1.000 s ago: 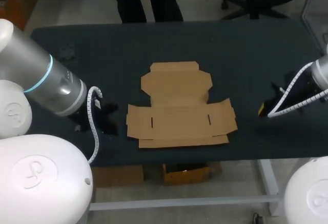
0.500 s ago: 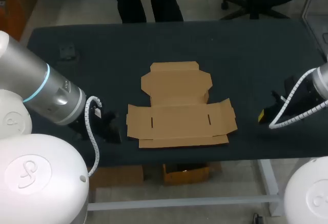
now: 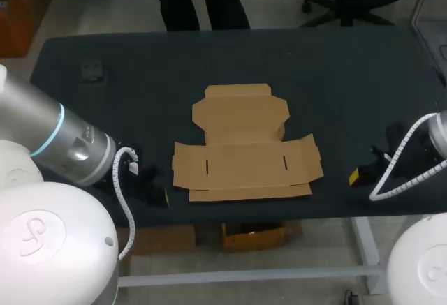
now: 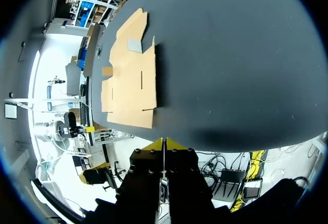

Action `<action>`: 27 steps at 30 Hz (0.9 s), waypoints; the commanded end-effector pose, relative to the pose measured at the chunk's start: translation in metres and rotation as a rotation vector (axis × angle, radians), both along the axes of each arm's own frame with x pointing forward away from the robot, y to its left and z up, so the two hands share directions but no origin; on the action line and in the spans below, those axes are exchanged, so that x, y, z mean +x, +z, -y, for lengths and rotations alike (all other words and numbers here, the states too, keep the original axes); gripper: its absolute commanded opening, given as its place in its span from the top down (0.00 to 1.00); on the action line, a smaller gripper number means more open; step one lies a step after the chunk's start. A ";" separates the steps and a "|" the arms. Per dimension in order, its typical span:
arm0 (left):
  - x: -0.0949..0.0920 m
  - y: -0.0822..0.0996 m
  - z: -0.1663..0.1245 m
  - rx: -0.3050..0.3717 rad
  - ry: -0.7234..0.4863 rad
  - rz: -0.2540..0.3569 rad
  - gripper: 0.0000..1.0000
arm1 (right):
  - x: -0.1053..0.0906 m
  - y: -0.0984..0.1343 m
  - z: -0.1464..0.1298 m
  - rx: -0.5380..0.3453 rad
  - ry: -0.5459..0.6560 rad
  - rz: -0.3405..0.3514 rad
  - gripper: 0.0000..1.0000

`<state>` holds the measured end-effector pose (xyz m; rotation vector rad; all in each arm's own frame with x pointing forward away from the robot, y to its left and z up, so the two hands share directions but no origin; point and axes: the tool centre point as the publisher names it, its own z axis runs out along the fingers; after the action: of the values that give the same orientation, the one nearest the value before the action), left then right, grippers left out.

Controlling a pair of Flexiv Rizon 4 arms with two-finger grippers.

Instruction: Assemble the packaging by folding the flat box into shape, placing the metal phone stand inside, and closing the box properly

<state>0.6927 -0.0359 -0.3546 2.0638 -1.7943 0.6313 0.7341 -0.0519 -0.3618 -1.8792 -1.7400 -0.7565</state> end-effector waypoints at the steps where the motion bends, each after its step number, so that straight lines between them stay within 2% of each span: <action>1: 0.009 -0.011 0.006 -0.006 -0.007 -0.012 1.00 | 0.001 -0.005 0.001 0.008 0.010 -0.006 1.00; 6: 0.015 -0.018 0.007 -0.026 -0.004 -0.028 1.00 | 0.000 -0.008 -0.003 -0.003 0.029 -0.011 1.00; 14: 0.025 -0.025 0.011 -0.030 -0.004 -0.101 1.00 | -0.002 -0.015 -0.008 -0.024 0.046 -0.012 1.00; 27: 0.029 -0.039 0.012 -0.058 -0.005 -0.135 1.00 | -0.006 -0.025 -0.009 -0.025 0.067 -0.019 1.00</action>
<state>0.7193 -0.0477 -0.3874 2.0203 -1.6888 0.5233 0.7280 -0.0424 -0.3856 -1.8346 -1.8006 -0.6912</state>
